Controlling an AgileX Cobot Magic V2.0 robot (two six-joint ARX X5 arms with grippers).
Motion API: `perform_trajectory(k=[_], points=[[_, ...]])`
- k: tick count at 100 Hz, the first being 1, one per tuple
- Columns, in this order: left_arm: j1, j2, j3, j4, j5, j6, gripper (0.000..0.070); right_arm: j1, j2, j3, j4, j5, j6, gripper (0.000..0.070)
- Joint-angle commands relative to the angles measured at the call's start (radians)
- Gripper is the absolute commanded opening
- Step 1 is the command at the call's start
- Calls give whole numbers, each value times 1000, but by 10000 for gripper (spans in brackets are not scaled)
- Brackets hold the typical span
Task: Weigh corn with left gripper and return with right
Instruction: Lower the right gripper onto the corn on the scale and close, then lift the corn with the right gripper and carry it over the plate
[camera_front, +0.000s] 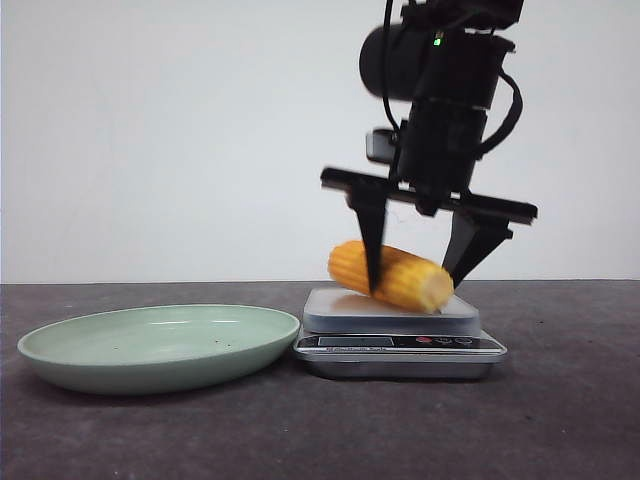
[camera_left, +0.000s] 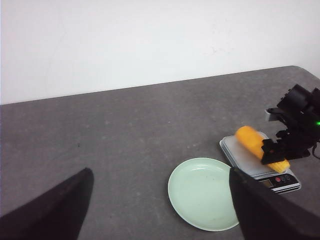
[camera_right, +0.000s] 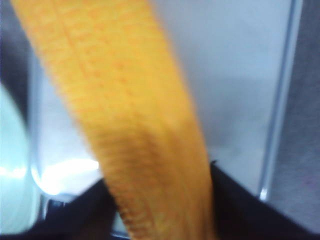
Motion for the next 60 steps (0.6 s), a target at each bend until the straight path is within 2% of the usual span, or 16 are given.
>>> perform_trajectory(k=[1,14,20,29,37,42,50,60], points=[[-8,3,18,-43,-1,21,509,19,27,16,-1,-7,11,0],[-8,3,18,-43,-1,20,509,39,-7,38,34,2,4,0],[-8,3,18,-43,-1,20,509,61,-32,64,66,32,3,0],[-8,3,18,-43,-1,20,509,102,-72,119,149,59,0,0],[-8,3,18,-43,-1,19,509,154,-84,189,238,52,-11,0],[-8,3,18,-43,-1,19,509,185,-84,246,249,49,-13,0],[-8,3,18,-43,-1,18,509,229,-82,317,248,54,13,0],[-8,3,18,-43,-1,19,509,289,-81,328,269,110,70,0]])
